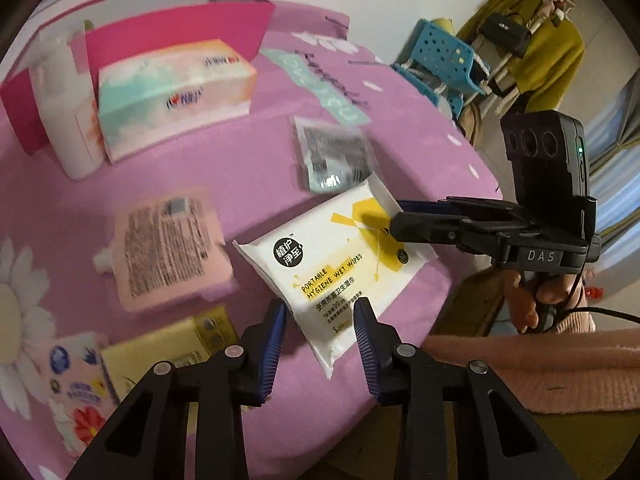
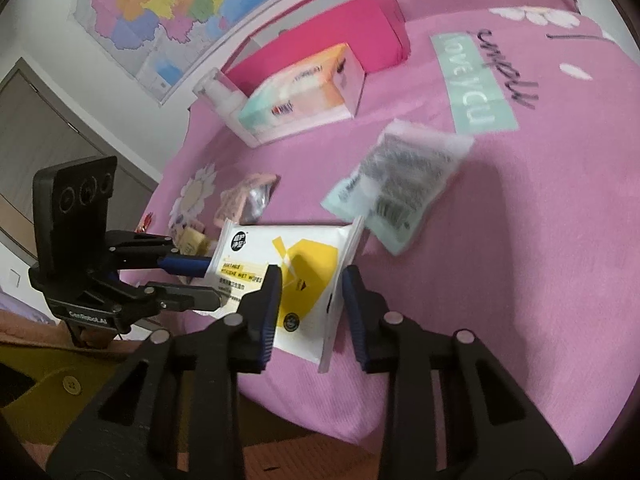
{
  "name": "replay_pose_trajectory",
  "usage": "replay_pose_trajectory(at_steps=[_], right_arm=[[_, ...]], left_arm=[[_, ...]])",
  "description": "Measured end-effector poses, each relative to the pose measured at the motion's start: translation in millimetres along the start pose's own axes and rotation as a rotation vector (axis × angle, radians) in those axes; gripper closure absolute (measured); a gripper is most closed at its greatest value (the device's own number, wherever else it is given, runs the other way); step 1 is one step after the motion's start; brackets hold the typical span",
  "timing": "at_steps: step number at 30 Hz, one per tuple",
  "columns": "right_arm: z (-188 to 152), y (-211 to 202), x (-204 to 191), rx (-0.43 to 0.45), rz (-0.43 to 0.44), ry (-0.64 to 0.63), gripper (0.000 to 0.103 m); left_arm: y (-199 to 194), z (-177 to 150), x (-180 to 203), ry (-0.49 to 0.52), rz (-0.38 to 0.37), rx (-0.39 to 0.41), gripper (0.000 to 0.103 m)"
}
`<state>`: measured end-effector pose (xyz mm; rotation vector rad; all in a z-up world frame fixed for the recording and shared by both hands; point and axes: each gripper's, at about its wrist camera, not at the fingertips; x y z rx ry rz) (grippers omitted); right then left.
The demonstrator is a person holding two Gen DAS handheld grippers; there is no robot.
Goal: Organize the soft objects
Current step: 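Lift the wet wipes packet into the pink box and release it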
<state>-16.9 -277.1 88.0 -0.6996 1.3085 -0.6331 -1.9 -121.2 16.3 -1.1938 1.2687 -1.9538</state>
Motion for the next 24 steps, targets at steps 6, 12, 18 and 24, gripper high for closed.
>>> replay_pose_trajectory(at_steps=[6,12,18,24], right_arm=[[28.7,-18.6,-11.8,0.072,-0.021,-0.063,0.074],[78.2,-32.1,-23.4,0.163,-0.061,-0.128,0.074],[137.5,-39.8,-26.8,0.249,-0.081,-0.147,0.074],[196.4,-40.6,-14.8,0.298,-0.072,-0.114,0.074]], left_arm=[[-22.6,17.9,-7.9,0.000,0.026,0.078,0.069],[-53.4,50.8,-15.7,0.010,0.091,0.180,0.069],[-87.9,97.5,-26.6,0.011,0.170,0.269,0.069],[-105.1,143.6,-42.1,-0.005,0.236,0.317,0.069]])
Point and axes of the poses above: each gripper's, at about its wrist camera, not at the fingertips, and y roughly the way its jaws point, x to its right, z to its top, and after that the axes turned 12 degrees about -x, right-handed
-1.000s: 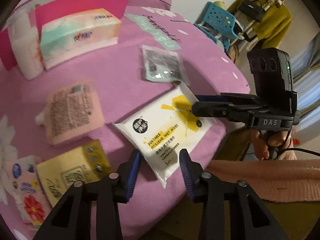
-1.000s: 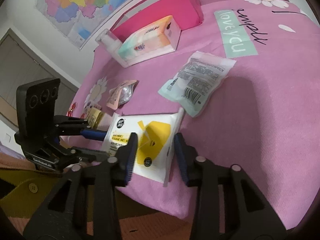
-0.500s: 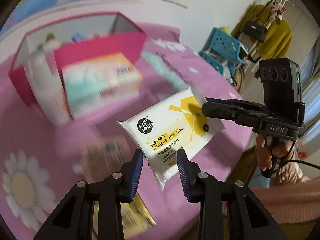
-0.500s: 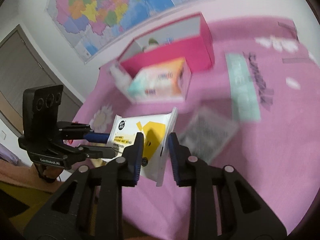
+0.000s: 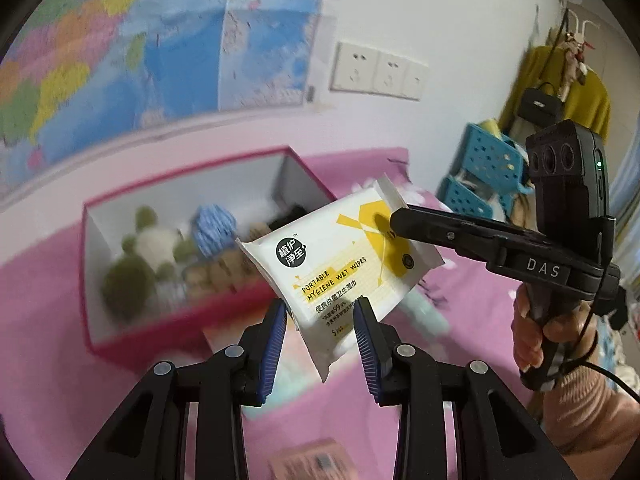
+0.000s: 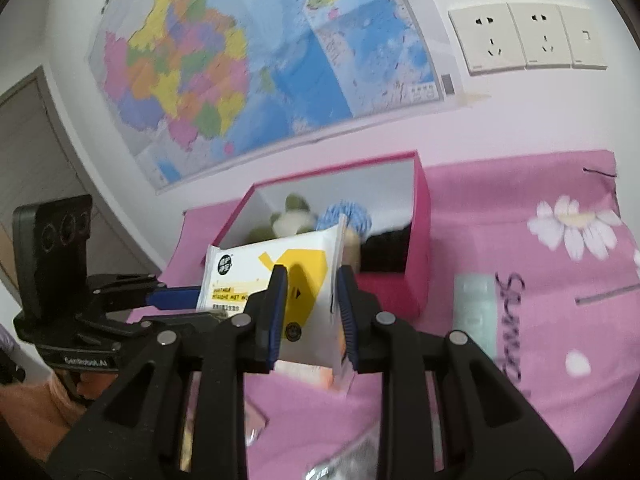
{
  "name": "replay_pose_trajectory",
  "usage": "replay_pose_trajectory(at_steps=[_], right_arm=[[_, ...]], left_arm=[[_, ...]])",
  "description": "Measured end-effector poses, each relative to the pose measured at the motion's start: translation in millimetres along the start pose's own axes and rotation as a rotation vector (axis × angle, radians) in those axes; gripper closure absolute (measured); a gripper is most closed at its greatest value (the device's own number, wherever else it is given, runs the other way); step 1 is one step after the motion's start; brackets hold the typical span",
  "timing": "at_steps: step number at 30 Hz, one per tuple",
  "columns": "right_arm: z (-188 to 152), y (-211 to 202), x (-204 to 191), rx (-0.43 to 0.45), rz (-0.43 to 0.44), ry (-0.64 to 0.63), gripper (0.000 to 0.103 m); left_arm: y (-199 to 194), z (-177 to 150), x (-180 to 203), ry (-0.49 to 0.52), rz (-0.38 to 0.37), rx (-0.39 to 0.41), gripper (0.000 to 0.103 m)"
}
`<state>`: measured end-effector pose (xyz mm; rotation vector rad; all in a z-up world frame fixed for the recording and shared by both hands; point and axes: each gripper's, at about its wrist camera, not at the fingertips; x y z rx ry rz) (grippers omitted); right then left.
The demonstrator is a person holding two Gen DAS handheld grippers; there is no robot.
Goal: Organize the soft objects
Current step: 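Lift the wet wipes packet into the pink box and release it, then withdraw the right tool from the box back toward the table items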
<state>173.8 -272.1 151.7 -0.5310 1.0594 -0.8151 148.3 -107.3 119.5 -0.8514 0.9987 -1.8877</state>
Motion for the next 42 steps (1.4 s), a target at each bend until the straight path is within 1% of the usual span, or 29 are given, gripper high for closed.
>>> replay_pose_trajectory(at_steps=[4,7,12,18,20,23,27,30,32,37,40,42], right_arm=[[22.4,17.9,11.7,-0.007,-0.003,0.031,0.074],[35.8,33.6,20.3,-0.022,-0.012,0.045,0.074],[51.6,56.2,32.7,-0.047,-0.031,0.061,0.074],[61.7,73.6,45.4,-0.063,-0.065,0.089,0.074],[63.9,76.6,47.2,-0.061,-0.091,0.095,0.074],[63.7,76.2,50.4,-0.046,-0.103,0.111,0.069],[59.2,67.8,47.9,-0.021,-0.102,0.102,0.069],[54.2,61.1,41.7,-0.019,-0.111,0.073,0.069],[49.8,56.2,36.8,-0.022,-0.102,0.062,0.069],[28.3,36.1,18.9,-0.018,-0.035,0.019,0.069],[7.1,24.4,1.3,-0.038,0.015,-0.033,0.069],[-8.7,19.7,-9.0,-0.056,0.049,-0.059,0.068]], left_arm=[[14.1,24.5,-12.5,-0.029,0.035,-0.006,0.069],[29.7,39.2,-20.8,-0.044,0.077,-0.026,0.069],[50.4,51.9,-35.5,-0.077,0.094,-0.077,0.069],[64.3,65.0,-40.1,-0.094,0.110,-0.130,0.069],[66.8,68.0,-41.2,-0.110,0.114,-0.139,0.069],[67.8,71.4,-42.6,-0.125,0.109,-0.136,0.069],[59.3,67.4,-42.7,-0.130,0.098,-0.102,0.069],[49.8,59.0,-38.4,-0.114,0.096,-0.070,0.069],[42.9,52.2,-34.0,-0.093,0.087,-0.050,0.068],[18.0,20.2,-23.8,-0.034,0.033,0.010,0.066],[3.0,-6.1,-18.8,-0.006,-0.005,0.039,0.064],[-4.7,-21.9,-18.6,-0.003,-0.017,0.050,0.062]])
Point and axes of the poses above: each gripper's, at about its wrist camera, not at the fingertips, and y roughly the way its jaws point, x to its right, z to its top, and after that the axes turned 12 degrees about -x, right-handed
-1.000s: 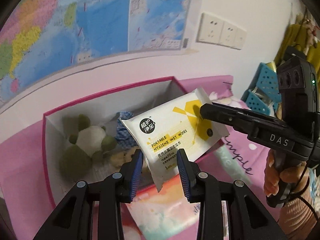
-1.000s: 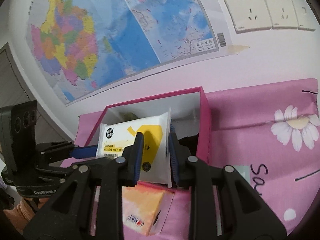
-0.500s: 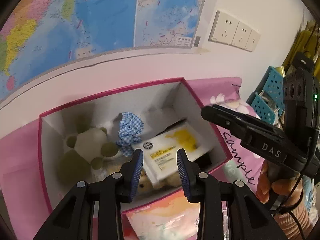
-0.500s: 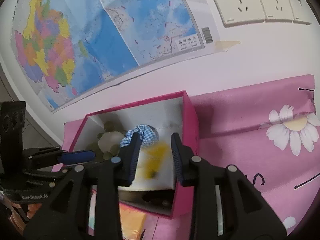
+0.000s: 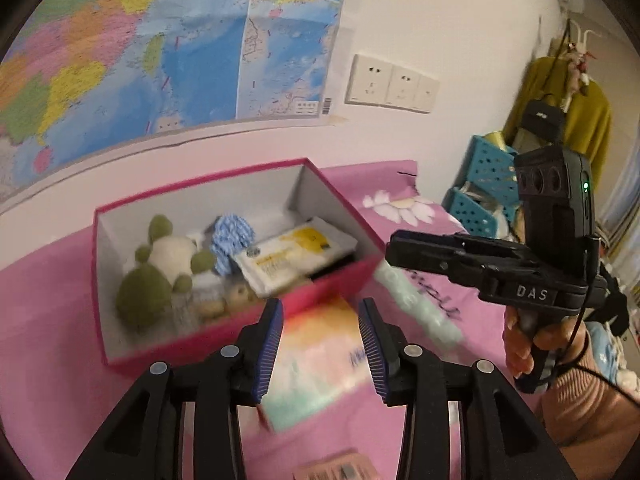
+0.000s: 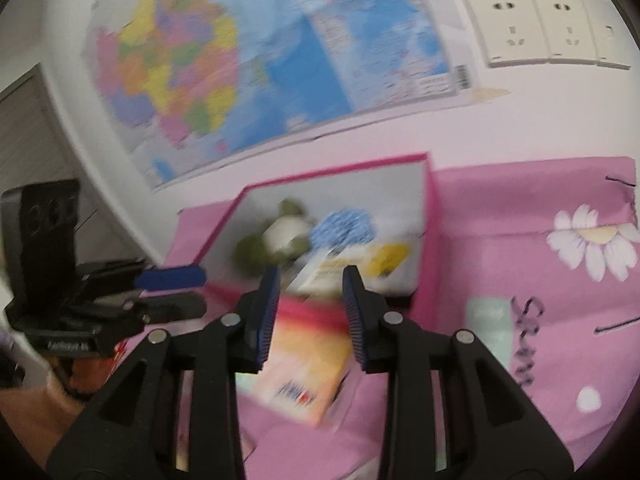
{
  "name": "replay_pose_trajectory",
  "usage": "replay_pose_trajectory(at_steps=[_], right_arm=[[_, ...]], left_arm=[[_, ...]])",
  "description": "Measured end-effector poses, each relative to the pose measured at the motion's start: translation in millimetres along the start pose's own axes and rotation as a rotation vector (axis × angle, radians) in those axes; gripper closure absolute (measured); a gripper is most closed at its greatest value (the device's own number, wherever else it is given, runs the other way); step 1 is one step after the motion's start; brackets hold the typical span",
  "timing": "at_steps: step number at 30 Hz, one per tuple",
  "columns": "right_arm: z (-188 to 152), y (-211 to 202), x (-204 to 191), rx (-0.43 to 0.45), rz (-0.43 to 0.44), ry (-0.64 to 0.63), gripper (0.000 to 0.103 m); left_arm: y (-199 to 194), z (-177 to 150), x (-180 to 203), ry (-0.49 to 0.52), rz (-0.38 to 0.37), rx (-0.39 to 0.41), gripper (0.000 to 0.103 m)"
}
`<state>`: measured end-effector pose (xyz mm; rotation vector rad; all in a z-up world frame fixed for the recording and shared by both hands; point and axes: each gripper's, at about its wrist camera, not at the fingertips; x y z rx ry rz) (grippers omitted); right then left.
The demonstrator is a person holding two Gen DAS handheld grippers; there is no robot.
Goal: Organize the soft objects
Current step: 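Withdraw the right tool from the box back toward the table items, then grasp the pink squeeze pouch with the right tool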
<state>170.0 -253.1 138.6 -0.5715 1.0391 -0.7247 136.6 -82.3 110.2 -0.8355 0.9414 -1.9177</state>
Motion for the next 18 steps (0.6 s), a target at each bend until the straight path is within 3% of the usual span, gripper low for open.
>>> replay_pose_trajectory(at_steps=[7,18], right_arm=[[-46.8,13.3,-28.9,-0.117,0.094,-0.042,0.066],[-112.4,52.5,-42.2,-0.316,0.162,0.017,0.066]], left_arm=[[-10.3,-57.5,-4.4,-0.014,-0.035,-0.021,0.059],[21.4,-119.6,-25.4,-0.123,-0.005,-0.202,0.059]])
Point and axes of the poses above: each gripper's, at about its wrist camera, not at the fingertips, and y roughly the way its jaws point, x to its right, z to its top, and after that the axes turned 12 degrees about -x, right-handed
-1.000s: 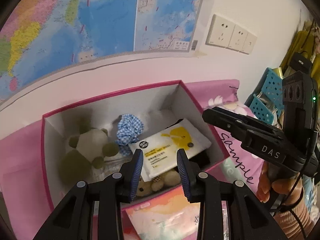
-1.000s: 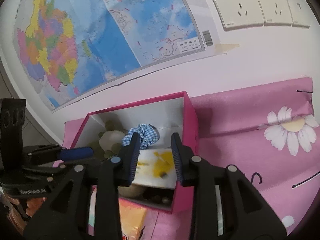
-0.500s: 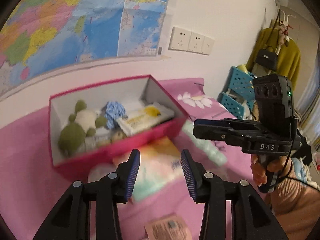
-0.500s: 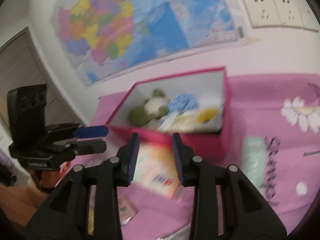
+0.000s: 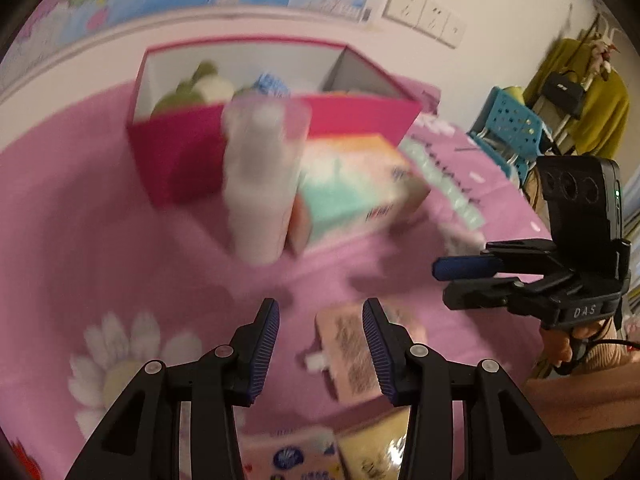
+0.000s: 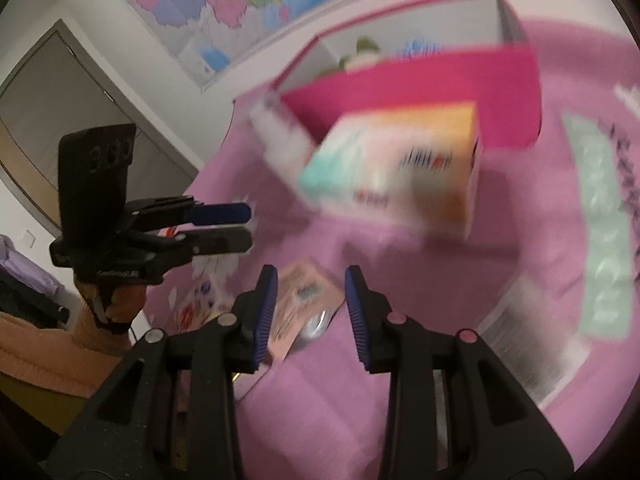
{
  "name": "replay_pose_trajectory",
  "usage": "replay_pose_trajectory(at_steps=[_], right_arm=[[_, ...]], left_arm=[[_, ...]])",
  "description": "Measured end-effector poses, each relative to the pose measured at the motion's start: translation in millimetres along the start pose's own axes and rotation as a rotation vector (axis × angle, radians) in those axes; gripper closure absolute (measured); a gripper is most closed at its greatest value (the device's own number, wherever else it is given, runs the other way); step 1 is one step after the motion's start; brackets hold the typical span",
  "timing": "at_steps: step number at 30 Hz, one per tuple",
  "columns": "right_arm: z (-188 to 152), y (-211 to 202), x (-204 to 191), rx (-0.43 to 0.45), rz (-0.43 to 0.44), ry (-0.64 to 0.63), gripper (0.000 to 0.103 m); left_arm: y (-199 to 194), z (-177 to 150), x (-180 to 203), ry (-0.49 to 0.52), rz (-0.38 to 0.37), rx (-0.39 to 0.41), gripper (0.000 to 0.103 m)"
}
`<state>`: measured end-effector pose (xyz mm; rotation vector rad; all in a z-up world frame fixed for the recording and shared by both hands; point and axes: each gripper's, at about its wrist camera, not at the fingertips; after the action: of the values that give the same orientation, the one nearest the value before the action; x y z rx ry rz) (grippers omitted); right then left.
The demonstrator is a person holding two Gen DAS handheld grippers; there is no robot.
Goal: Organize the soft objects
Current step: 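Grasp the pink squeeze pouch with the right tool, then carry the pink pouch into the pink box and open the right tool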
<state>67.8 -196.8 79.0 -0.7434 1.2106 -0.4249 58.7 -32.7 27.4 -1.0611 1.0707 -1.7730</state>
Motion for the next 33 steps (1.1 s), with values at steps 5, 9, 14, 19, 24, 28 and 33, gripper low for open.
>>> replay_pose_trajectory(at_steps=[5,9,14,19,24,28,33], right_arm=[[-10.7,16.9,-1.5,-0.053,0.033,0.027,0.064],[-12.1,25.7,-5.8,-0.067,0.031,0.025,0.064],[-12.5,31.2,-9.4,-0.072,-0.006,0.029,0.067],[-9.5,36.5,-12.9,-0.064,-0.015,0.036,0.084],[-9.2,33.1,-15.4,-0.044,-0.030,0.029,0.085],[-8.6,21.7,-20.4,-0.004,-0.041,0.004,0.085],[-4.4,2.3,-28.3,0.048,-0.048,-0.033,0.085]], left_arm=[[13.3,-15.1,-5.5,-0.021,-0.021,-0.058,0.059],[25.3,-22.1,-3.5,-0.027,-0.033,-0.102,0.059],[27.1,-25.2,-2.1,-0.038,-0.061,-0.102,0.059],[30.8,-23.6,4.4,-0.040,-0.063,-0.099,0.061],[30.5,-22.4,4.6,-0.065,-0.078,-0.082,0.061],[24.9,-21.9,5.8,-0.074,-0.092,-0.058,0.061],[1.4,-16.2,10.6,-0.055,-0.090,0.009,0.061]])
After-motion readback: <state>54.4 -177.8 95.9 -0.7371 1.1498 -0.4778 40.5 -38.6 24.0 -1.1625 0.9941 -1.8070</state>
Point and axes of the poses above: each gripper's, at about its wrist camera, not at the fingertips, and y roughly the way its jaws point, x to its right, z to its top, and after that the axes turned 12 degrees about -x, right-handed
